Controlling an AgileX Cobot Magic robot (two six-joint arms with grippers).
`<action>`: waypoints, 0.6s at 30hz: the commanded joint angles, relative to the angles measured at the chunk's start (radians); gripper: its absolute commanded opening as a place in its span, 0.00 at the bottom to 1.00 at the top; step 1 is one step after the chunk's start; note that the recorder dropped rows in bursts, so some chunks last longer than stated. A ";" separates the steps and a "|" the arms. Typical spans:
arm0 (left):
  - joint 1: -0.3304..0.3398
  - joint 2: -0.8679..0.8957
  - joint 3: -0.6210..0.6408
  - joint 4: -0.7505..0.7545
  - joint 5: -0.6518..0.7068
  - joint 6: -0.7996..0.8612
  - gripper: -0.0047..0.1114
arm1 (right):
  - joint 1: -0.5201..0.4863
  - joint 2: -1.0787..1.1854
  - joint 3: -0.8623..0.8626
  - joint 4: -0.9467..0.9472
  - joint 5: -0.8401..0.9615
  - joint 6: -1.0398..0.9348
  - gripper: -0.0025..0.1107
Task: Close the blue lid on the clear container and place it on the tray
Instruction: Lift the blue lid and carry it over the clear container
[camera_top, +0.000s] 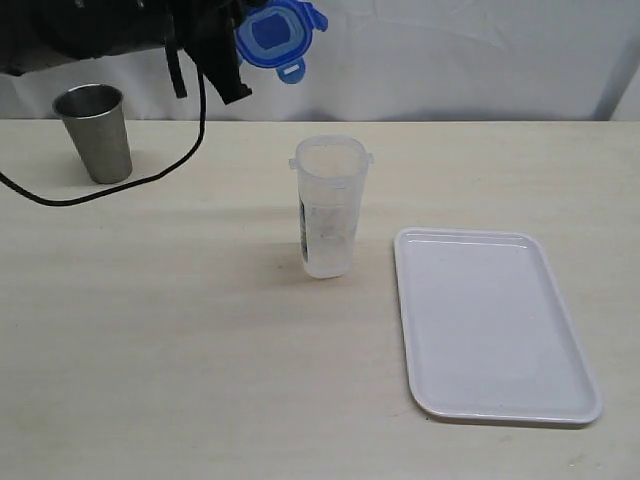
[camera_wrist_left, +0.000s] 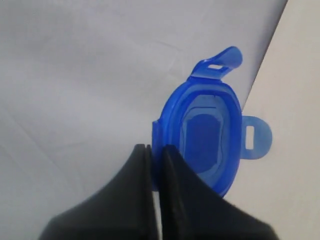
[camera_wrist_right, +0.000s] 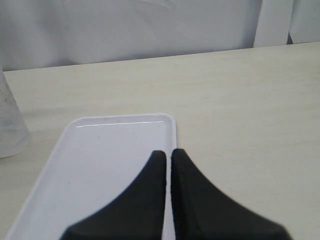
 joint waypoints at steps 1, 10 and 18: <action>-0.029 0.022 -0.011 0.115 -0.136 0.043 0.04 | -0.001 -0.004 0.004 0.001 -0.002 0.006 0.06; -0.091 0.099 -0.011 0.108 -0.298 0.292 0.04 | -0.001 -0.004 0.004 0.001 -0.002 0.006 0.06; -0.137 0.147 -0.011 -0.197 -0.265 0.438 0.04 | -0.001 -0.004 0.004 0.001 -0.002 0.006 0.06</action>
